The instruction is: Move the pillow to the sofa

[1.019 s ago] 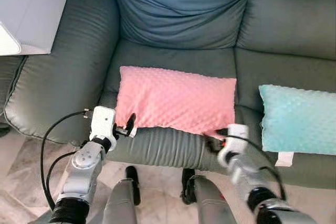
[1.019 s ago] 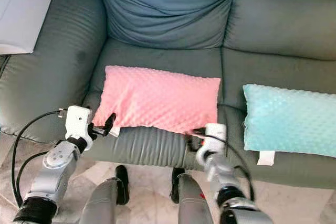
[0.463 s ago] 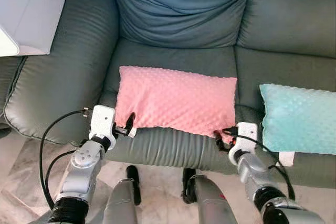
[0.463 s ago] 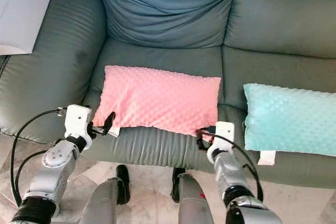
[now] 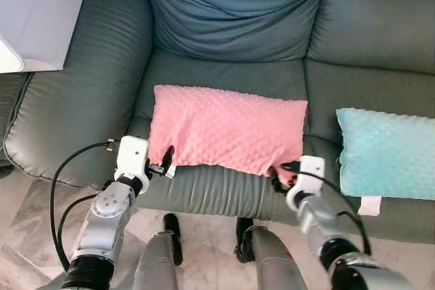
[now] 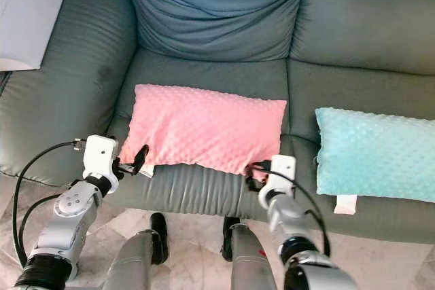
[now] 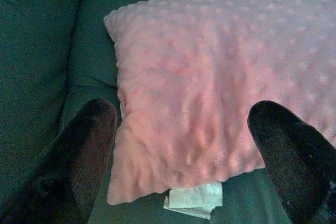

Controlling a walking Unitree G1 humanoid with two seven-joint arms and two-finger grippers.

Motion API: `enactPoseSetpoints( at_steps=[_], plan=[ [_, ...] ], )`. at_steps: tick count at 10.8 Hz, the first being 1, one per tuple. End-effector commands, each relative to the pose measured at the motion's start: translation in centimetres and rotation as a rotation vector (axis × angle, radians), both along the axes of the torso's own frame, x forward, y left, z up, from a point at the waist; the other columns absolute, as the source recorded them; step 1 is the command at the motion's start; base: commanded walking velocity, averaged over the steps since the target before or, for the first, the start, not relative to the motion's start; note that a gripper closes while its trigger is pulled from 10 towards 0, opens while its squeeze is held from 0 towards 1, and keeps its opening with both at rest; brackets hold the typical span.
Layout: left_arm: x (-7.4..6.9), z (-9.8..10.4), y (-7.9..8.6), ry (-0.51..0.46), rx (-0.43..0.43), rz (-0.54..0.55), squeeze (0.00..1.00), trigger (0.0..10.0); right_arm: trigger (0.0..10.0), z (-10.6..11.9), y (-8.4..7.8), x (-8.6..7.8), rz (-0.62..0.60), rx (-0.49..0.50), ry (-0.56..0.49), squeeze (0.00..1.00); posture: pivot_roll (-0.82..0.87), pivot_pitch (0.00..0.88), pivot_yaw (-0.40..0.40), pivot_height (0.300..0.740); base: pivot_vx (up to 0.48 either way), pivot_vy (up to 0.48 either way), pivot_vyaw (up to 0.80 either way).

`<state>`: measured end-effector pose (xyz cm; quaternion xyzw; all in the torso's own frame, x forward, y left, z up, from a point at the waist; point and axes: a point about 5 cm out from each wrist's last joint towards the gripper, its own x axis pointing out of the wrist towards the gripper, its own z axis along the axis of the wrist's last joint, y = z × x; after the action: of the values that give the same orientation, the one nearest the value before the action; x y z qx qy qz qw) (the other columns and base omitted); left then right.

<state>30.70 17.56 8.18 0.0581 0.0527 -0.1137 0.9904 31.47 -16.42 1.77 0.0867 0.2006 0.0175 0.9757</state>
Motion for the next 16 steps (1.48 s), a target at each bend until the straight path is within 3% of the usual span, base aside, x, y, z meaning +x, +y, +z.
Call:
enactPoseSetpoints(
  at_steps=[1,3,6,12,16],
  plan=[
    [-0.7,-1.0,0.3,0.044,0.008,0.014,0.0,10.0,10.0,-2.0,0.1,-1.7,-0.006,-0.015,0.088,0.0,-0.01,0.448,0.033,0.74,0.0,0.0,0.0],
    [-0.6,-1.0,0.2,0.042,0.006,0.012,0.0,10.0,10.0,-2.9,-1.4,-2.7,-0.053,-0.106,0.154,0.0,-0.01,0.445,0.033,0.74,0.0,0.0,0.0],
    [-0.6,-1.0,0.4,0.041,0.01,0.021,0.0,10.0,10.0,-1.7,-4.0,-1.9,-0.148,-0.285,0.125,0.0,-0.01,0.447,0.03,0.74,0.0,0.0,0.0],
    [-0.6,-0.9,0.5,0.039,0.017,0.026,0.0,10.0,10.0,-0.9,-6.7,-1.8,-0.244,-0.366,0.117,0.0,0.0,0.451,0.034,0.74,0.0,0.0,0.0],
    [-0.4,-0.8,0.7,0.037,0.023,0.035,0.0,10.0,10.0,-0.2,-7.4,-1.5,-0.262,-0.394,0.092,0.0,-0.01,0.443,0.028,0.74,0.0,0.0,0.0]
  ],
)
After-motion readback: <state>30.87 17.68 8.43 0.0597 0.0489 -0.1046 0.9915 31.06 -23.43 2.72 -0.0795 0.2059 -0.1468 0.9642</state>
